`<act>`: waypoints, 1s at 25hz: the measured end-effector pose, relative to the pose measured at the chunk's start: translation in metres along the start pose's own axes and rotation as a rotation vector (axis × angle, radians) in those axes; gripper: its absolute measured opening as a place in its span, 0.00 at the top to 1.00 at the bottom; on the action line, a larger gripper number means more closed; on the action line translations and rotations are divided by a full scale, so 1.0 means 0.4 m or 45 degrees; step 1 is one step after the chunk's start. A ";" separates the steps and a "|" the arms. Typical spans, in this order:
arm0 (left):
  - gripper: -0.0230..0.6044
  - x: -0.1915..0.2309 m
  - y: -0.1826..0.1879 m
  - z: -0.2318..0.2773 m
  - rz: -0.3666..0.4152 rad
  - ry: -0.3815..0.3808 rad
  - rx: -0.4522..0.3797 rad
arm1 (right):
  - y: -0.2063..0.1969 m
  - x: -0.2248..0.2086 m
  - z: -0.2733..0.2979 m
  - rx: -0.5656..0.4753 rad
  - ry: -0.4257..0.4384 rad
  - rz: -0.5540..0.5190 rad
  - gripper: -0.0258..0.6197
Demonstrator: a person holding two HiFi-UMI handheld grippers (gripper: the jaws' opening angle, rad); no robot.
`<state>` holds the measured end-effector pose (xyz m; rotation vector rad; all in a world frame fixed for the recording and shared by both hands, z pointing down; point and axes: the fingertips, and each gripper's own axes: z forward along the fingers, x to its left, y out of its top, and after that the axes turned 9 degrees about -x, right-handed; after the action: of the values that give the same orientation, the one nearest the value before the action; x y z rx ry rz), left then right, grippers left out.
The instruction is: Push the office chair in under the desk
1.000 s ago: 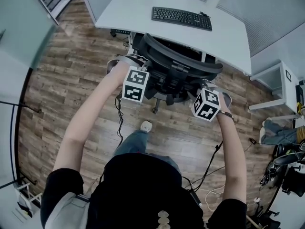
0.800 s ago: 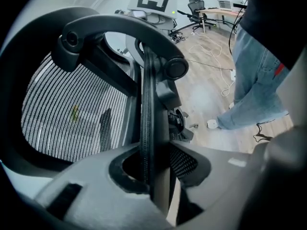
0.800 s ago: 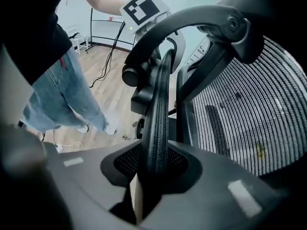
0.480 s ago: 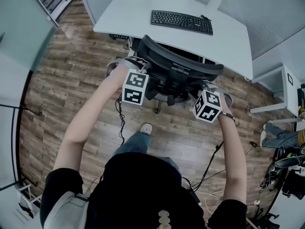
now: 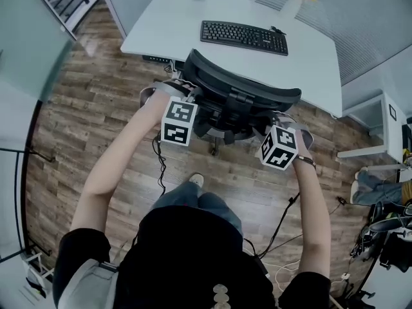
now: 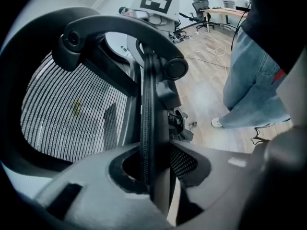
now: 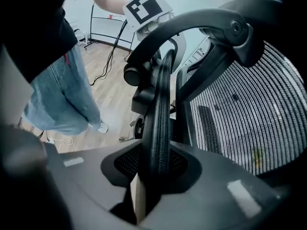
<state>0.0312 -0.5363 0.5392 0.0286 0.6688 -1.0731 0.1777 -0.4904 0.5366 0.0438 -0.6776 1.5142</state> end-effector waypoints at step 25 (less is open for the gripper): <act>0.78 0.142 -0.074 0.075 -0.057 -0.021 0.026 | -0.042 -0.169 0.076 -0.011 0.004 -0.033 0.79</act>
<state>0.0387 -0.6066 0.5425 0.0227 0.6462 -1.1221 0.1877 -0.5658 0.5384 0.0432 -0.6787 1.4864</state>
